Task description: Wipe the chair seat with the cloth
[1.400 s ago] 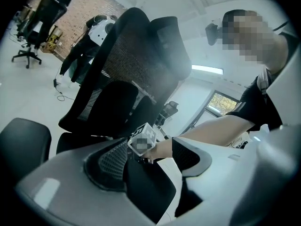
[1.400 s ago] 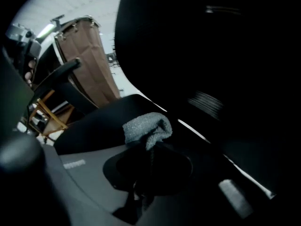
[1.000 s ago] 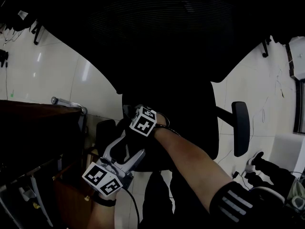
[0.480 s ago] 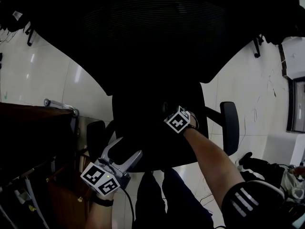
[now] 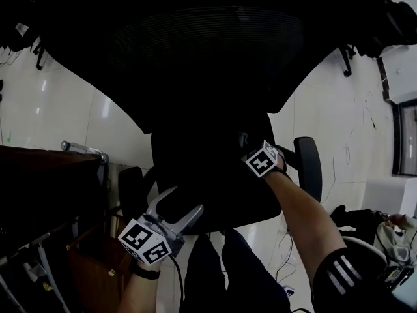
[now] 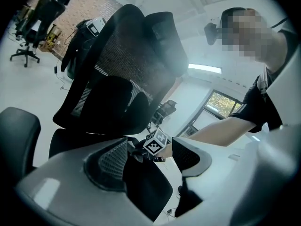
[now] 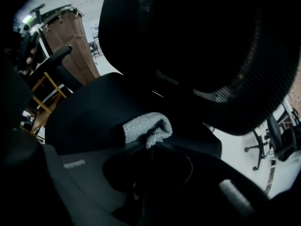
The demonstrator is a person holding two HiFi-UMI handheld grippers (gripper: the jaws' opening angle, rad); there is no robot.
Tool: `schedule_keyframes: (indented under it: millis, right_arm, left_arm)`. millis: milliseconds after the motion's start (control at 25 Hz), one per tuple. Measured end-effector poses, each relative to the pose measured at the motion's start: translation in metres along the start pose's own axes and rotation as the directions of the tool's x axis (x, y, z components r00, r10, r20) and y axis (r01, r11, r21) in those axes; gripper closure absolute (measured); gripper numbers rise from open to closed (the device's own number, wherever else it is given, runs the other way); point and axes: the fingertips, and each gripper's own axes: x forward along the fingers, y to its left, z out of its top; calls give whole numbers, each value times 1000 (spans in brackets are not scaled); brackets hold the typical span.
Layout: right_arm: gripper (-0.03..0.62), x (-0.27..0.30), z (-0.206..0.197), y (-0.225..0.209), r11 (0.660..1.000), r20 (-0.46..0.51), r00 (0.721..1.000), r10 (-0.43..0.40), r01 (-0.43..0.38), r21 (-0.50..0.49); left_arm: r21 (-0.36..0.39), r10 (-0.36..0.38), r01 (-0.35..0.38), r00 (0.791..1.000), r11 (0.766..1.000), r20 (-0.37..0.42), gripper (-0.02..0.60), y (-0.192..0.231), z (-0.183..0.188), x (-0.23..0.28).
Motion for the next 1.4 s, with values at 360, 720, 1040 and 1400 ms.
schedule_keyframes:
  millis: [360,720,1040,1400]
  right_arm:
    - [563,37,134,219,931,129,937,325,-293,-219]
    - [563,61,118,271,903,105,918,383,-348,-251]
    - [563,36,-19,151,939,-68,974,217,-228,-259]
    - [563,-22,-110,25,988,-180,984,3,-31,-154]
  left_arm:
    - [25,96,-96,995,995,9,261,21,4,-52]
    - [14,116,-116,993,993,17,261,32,-8,-71]
    - [5,44,-44,999,999,-1,261,-2,-14,-41]
    - [9,-2,2,1000,1000,-29,261,-34,-20,-23]
